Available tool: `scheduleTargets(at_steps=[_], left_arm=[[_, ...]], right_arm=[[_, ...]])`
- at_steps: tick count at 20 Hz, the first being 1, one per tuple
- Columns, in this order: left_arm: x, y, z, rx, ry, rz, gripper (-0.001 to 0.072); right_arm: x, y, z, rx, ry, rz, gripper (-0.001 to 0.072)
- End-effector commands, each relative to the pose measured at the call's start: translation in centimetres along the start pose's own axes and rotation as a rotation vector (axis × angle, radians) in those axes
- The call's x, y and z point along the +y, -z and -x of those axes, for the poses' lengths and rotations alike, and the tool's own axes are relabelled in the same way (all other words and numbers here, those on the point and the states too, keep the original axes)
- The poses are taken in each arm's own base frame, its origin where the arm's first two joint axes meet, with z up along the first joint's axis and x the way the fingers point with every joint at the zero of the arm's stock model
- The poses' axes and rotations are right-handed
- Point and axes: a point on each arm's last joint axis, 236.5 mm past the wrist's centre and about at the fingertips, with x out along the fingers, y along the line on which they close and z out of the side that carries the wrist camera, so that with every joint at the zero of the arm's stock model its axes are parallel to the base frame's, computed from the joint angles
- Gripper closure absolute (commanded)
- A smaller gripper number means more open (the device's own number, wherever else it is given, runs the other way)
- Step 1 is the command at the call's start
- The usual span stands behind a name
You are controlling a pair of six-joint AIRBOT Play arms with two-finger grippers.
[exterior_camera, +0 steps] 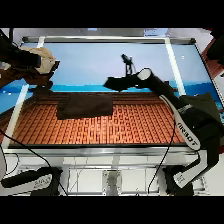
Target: Fold the shirts.
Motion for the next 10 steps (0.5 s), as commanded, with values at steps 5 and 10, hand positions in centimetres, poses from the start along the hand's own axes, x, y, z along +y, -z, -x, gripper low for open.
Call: scheduleTargets(at_steps=[5,10], left_arm=[[-1.3,-0.7,0.1,-0.029,0.054,0.005,0.0693],[-1.8,-0.8,0.1,-0.034,0.078,0.003,0.0693]], right_arm=[[-7.2,6.4,-2.6,0.273,0.085,-0.234,0.0084],[-4.4,7.9,-8.0,0.276,-0.092,-0.335,0.0084]])
